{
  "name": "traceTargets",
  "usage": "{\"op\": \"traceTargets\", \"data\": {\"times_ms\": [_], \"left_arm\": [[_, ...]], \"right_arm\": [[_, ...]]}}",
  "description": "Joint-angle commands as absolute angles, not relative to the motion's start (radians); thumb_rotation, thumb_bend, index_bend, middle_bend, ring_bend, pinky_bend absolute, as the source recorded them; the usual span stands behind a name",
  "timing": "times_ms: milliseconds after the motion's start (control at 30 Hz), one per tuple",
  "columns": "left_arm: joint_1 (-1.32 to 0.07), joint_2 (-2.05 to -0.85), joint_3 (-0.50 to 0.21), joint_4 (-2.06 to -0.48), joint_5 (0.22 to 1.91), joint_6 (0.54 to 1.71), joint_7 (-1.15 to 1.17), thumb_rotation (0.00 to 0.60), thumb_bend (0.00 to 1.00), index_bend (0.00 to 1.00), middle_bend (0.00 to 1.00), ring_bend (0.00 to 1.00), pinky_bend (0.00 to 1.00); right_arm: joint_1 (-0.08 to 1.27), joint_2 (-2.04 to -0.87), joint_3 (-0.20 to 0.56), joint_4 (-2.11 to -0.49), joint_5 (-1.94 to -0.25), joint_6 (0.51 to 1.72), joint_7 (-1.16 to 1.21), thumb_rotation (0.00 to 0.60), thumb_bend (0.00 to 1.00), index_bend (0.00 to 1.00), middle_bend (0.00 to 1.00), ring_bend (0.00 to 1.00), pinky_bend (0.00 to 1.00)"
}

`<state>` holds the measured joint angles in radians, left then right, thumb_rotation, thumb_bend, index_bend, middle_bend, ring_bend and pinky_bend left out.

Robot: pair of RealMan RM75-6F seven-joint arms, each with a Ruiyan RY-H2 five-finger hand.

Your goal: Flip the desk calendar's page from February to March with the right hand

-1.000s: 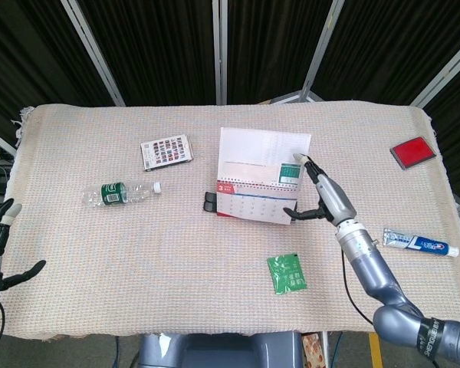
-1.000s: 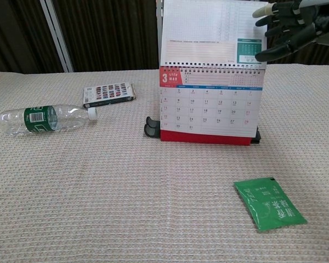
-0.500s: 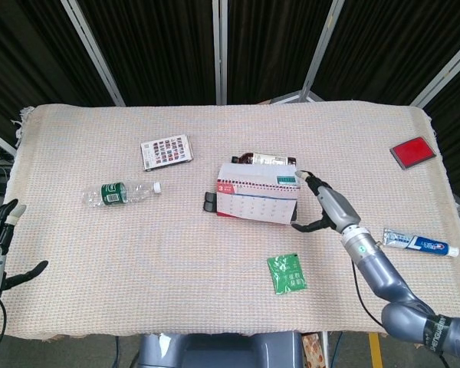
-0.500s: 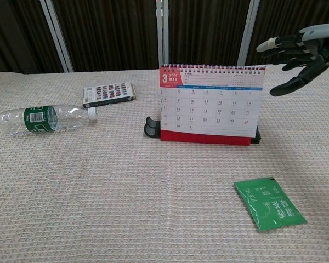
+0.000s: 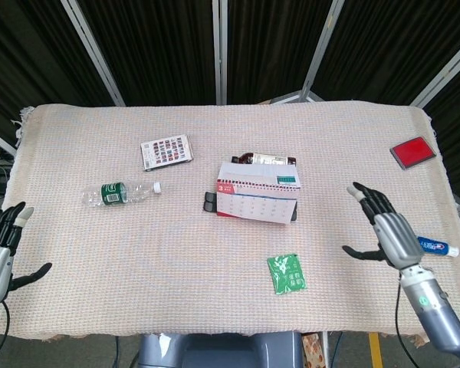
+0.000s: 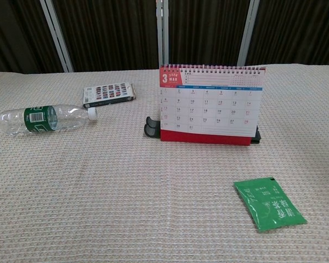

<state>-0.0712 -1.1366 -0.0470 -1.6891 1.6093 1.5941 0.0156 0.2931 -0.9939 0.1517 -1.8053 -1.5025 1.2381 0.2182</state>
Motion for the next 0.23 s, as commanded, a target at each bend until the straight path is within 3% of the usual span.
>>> {"op": "traceTargets", "data": {"times_ms": [33, 233], "left_arm": [[-0.072, -1.140, -0.044, -1.688, 1.612, 1.591, 0.025, 0.600, 0.09, 0.00, 0.00, 0.00, 0.00], [-0.073, -1.146, -0.041, -1.680, 1.610, 1.586, 0.034, 0.600, 0.09, 0.00, 0.00, 0.00, 0.00]], "right_arm": [[0.192, -1.018, 0.077, -1.697, -1.584, 1.371, 0.112, 0.600, 0.09, 0.00, 0.00, 0.00, 0.00], [0.090, -1.090, 0.037, -1.562, -1.617, 1.533, 0.051, 0.600, 0.09, 0.00, 0.00, 0.00, 0.00]]}}
